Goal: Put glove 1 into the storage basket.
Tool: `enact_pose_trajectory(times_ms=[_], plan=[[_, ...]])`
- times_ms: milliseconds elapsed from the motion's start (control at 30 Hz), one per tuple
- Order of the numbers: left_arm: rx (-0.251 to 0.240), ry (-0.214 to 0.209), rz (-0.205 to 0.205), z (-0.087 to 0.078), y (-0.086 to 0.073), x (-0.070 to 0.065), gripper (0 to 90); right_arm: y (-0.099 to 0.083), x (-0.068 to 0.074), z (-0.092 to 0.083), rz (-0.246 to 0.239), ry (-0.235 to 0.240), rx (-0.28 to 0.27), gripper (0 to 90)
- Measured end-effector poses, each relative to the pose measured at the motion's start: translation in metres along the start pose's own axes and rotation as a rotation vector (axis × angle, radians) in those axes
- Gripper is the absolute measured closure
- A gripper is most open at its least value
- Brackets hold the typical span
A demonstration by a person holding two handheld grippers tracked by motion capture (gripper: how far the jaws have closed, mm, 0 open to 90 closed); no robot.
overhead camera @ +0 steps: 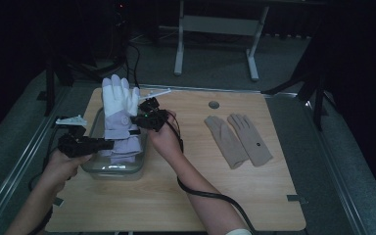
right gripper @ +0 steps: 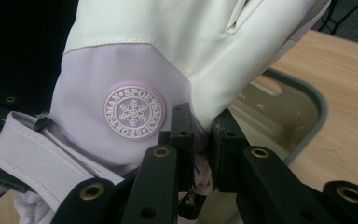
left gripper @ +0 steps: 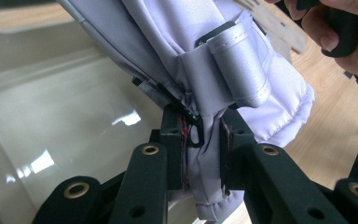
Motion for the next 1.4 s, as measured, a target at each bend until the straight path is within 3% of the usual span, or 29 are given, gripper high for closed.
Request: enact_pose_trajectory(times_ms=[167, 300, 467, 700, 867, 1067, 1233, 1333, 1400], plan=[[0.046, -0.026, -0.073, 0.011, -0.019, 0.013, 75.6, -0.021, -0.004, 0.027, 0.02, -0.017, 0.075, 81.1], [0.081, -0.027, -0.094, 0.021, -0.032, 0.021, 75.0, -0.039, -0.009, 0.041, 0.036, -0.037, 0.133, 81.1], [0.108, -0.008, -0.123, 0.028, -0.041, 0.023, 70.2, -0.051, -0.013, 0.05, 0.049, -0.061, 0.168, 81.1], [0.167, 0.075, -0.077, 0.031, -0.046, 0.019, 56.8, -0.058, -0.012, 0.053, 0.07, -0.071, 0.205, 81.2], [0.154, 0.152, -0.058, 0.029, -0.044, 0.023, 49.4, -0.065, -0.011, 0.057, 0.069, -0.06, 0.234, 81.3], [0.151, 0.182, -0.042, 0.029, -0.045, 0.024, 50.2, -0.071, -0.011, 0.062, 0.07, -0.069, 0.26, 81.2], [0.135, 0.189, -0.032, 0.029, -0.044, 0.021, 50.2, -0.08, -0.013, 0.069, 0.06, -0.093, 0.321, 80.7], [0.116, 0.201, -0.032, 0.028, -0.042, 0.022, 50.4, -0.081, -0.013, 0.071, 0.04, -0.096, 0.329, 77.9], [0.107, 0.208, -0.038, 0.027, -0.041, 0.023, 50.8, -0.079, -0.012, 0.07, 0.052, -0.091, 0.321, 72.7]])
Point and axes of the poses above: each handheld gripper's, and its own axes: z roughly forward along the jaws, y roughly out of its top, x roughly to its left, the point moved 10 cm from there along z, roughly forward along the jaws, and after that the axes turned 5 degrees about -x, right-handed, at the moved point
